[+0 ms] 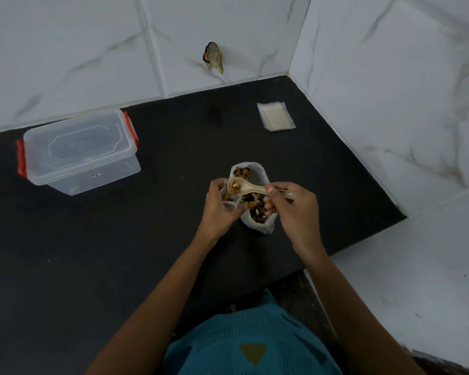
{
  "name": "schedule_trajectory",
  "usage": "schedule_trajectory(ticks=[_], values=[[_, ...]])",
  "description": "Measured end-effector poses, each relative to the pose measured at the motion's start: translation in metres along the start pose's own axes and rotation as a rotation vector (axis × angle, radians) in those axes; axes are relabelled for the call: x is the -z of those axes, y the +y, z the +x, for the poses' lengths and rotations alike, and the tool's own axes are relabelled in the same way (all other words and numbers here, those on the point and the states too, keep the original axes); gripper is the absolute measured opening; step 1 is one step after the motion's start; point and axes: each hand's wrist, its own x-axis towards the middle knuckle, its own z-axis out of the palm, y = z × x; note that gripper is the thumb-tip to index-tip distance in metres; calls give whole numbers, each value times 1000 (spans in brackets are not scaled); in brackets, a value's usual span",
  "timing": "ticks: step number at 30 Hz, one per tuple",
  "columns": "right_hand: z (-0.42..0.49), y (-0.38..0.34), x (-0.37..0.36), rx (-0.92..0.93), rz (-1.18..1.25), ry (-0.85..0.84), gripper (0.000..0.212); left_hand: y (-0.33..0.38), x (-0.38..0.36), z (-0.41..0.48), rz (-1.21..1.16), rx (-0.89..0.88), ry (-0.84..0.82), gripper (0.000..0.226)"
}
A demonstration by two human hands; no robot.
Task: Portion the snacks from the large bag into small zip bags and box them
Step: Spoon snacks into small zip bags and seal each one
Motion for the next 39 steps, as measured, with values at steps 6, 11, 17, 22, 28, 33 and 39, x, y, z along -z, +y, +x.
schedule_trajectory(ticks=[6, 11, 17, 22, 28, 33, 39], values=[[-15, 10, -14, 474, -395, -141, 15, 6, 0, -8, 8, -40, 29, 54], [-14, 11, -12, 586, -532, -192, 16, 12, 2, -13, -7, -107, 48, 50], [-12, 8, -11, 599, -505, -152, 15, 16, 3, -15, -14, -120, 45, 48], [-9, 7, -8, 562, -427, -122, 16, 15, 5, -17, -23, -97, 35, 45], [-8, 1, 4, 311, -168, -52, 13, 14, 6, -18, -48, -34, 24, 47], [10, 16, 16, 189, -122, 115, 10, 7, 9, -18, -71, 40, -8, 50], [22, 54, 1, 151, -287, 91, 12, -4, 11, -15, -88, 114, -49, 50]])
